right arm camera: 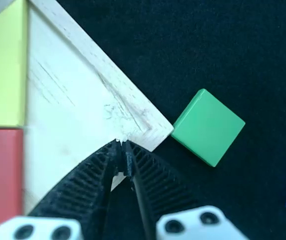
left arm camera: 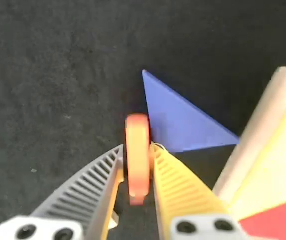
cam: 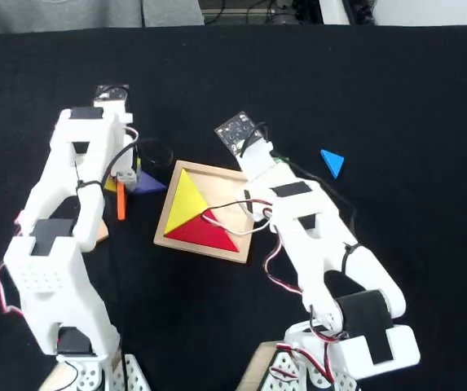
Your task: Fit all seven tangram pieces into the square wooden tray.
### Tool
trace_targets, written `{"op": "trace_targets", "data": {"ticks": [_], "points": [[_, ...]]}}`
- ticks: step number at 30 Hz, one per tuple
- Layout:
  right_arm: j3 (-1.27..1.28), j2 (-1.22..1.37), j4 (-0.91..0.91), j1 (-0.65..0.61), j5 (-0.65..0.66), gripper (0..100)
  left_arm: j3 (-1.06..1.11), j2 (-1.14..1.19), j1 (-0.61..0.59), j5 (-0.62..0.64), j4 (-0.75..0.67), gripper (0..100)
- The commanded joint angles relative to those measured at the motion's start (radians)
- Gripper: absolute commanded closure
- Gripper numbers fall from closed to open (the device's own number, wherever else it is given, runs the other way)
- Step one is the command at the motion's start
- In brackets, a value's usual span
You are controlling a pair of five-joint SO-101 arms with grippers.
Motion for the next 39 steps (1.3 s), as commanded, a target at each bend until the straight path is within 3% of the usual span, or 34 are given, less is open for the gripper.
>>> {"op": "trace_targets", "data": {"ticks": [1, 8, 18, 24, 30, 36, 39], "points": [[-0.005, -0.004, -0.021, 0.012, 0.002, 98.7, -0.030, -0.117, 0.007, 0.009, 0.052, 91], [-0.005, -0.004, -0.021, 0.012, 0.002, 98.7, -0.019, -0.198, -0.021, 0.002, 0.166, 91], [-0.004, -0.004, -0.021, 0.012, 0.002, 98.7, 0.065, -0.222, 0.015, 0.008, 0.181, 91], [-0.008, -0.013, -0.021, 0.044, 0.002, 98.7, 0.085, -0.470, 0.114, -0.002, 0.192, 91], [-0.045, -0.013, -0.023, 0.167, -0.068, 98.8, 0.188, -0.678, 0.325, -0.183, 0.153, 91], [-0.091, -0.013, -0.023, 0.327, -0.247, 98.7, 0.384, -0.704, 0.429, -0.451, -0.003, 91], [-0.102, -0.013, -0.025, 0.370, -0.287, 98.7, 0.475, -0.769, 0.519, -0.512, -0.077, 93]]}}
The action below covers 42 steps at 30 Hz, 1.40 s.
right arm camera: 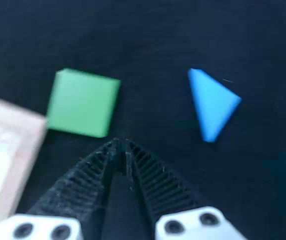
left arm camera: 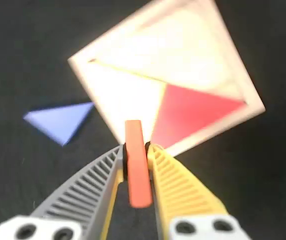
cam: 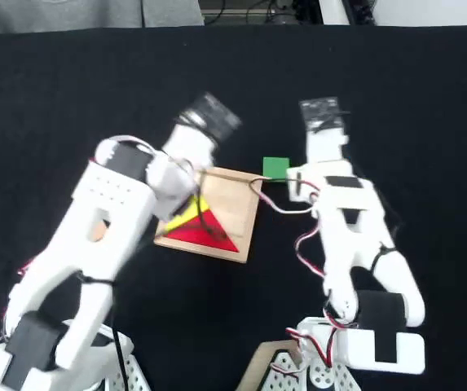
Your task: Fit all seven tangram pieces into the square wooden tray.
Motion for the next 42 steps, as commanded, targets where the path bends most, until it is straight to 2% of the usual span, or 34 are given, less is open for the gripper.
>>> {"op": "trace_targets", "data": {"ticks": [1, 4, 8, 14, 17, 22, 30, 42], "points": [[-0.067, -0.013, -0.029, 0.061, -0.051, 98.7, 0.088, -0.112, 0.113, -0.077, -0.112, 94], [-0.068, -0.013, -0.058, 0.106, -0.078, 98.7, 0.208, -0.221, 0.174, -0.101, -0.245, 94], [-0.068, -0.013, -0.074, 0.129, -0.101, 98.7, 0.332, -0.302, 0.189, -0.104, -0.405, 94], [-0.070, -0.010, -0.080, 0.123, -0.097, 98.7, 0.441, -0.235, 0.191, -0.106, -0.623, 94], [-0.065, -0.005, -0.101, 0.124, -0.097, 98.7, 0.449, -0.163, 0.202, -0.106, -0.689, 94], [-0.065, -0.005, -0.100, 0.126, -0.098, 98.7, 0.447, -0.057, 0.228, -0.107, -0.770, 94], [-0.065, -0.005, -0.100, 0.123, -0.095, 98.7, 0.447, 0.066, 0.197, -0.107, -0.853, 94], [-0.065, -0.004, -0.100, 0.121, -0.095, 98.7, 0.447, 0.118, 0.156, -0.107, -0.891, 94]]}}
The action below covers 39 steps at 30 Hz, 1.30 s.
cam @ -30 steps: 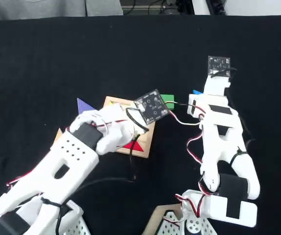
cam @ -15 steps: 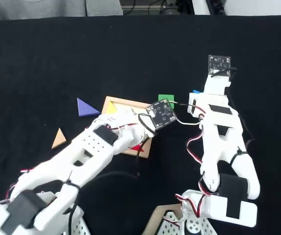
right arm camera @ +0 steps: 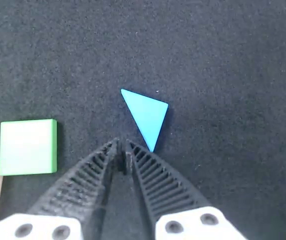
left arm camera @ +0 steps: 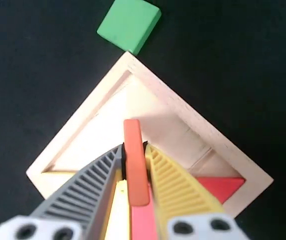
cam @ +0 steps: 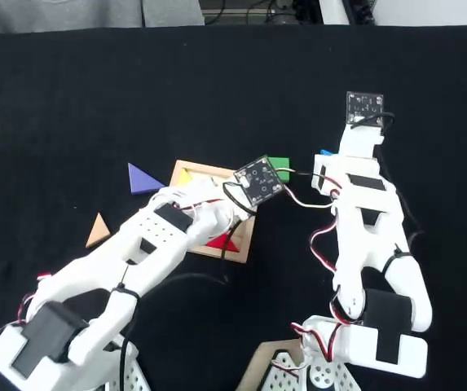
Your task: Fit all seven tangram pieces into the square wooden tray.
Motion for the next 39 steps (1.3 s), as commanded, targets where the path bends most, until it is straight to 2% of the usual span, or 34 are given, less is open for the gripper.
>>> {"op": "trace_targets", "data": {"ticks": [1, 7, 15, 18, 23, 31, 39], "points": [[-0.051, -0.004, -0.021, 0.011, -0.003, 98.7, -0.005, 0.025, -0.002, -0.003, -0.049, 94], [-0.051, -0.004, -0.021, 0.011, -0.003, 98.7, -0.010, 0.114, -0.001, -0.003, -0.091, 94], [-0.054, -0.004, -0.023, 0.011, -0.003, 98.7, -0.024, 0.114, 0.010, 0.002, -0.081, 94], [-0.054, -0.004, -0.023, 0.011, -0.003, 98.7, -0.024, 0.114, 0.030, 0.008, -0.080, 90], [-0.054, -0.004, -0.023, 0.011, -0.003, 98.7, -0.024, 0.112, 0.062, 0.066, -0.080, 88], [-0.054, -0.004, -0.023, 0.011, -0.003, 98.7, -0.104, 0.112, 0.071, 0.074, 0.052, 88], [-0.054, -0.004, -0.023, 0.011, -0.003, 98.7, -0.211, 0.112, 0.085, 0.141, 0.175, 88]]}}
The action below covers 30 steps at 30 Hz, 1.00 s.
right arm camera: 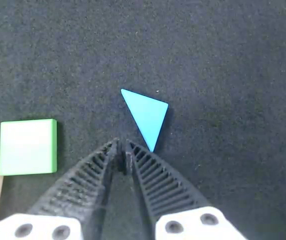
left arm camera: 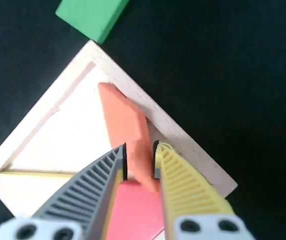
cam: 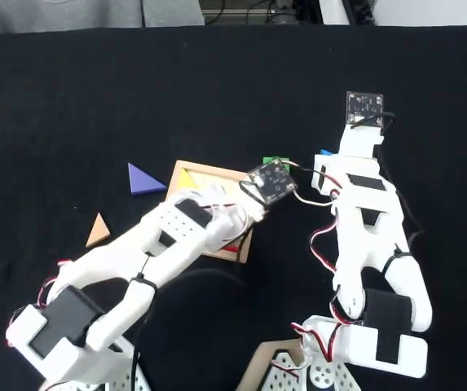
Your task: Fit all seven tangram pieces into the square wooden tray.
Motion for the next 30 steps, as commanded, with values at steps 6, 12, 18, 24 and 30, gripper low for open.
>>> {"op": "trace_targets", "data": {"ticks": [6, 12, 18, 24, 30], "points": [[-0.054, -0.004, -0.023, 0.011, -0.003, 98.7, -0.082, -0.054, 0.019, 0.015, 0.058, 88], [-0.054, -0.004, -0.023, 0.012, -0.003, 98.7, -0.073, -0.127, -0.130, 0.014, -0.060, 89], [-0.054, -0.004, -0.023, 0.012, -0.003, 98.7, -0.005, -0.044, -0.150, 0.015, -0.275, 89], [-0.054, -0.004, -0.023, 0.012, -0.003, 98.7, -0.005, 0.057, -0.110, 0.041, -0.411, 89], [-0.054, -0.004, -0.023, 0.012, -0.003, 98.7, -0.062, 0.135, -0.091, 0.077, -0.433, 89]]}}
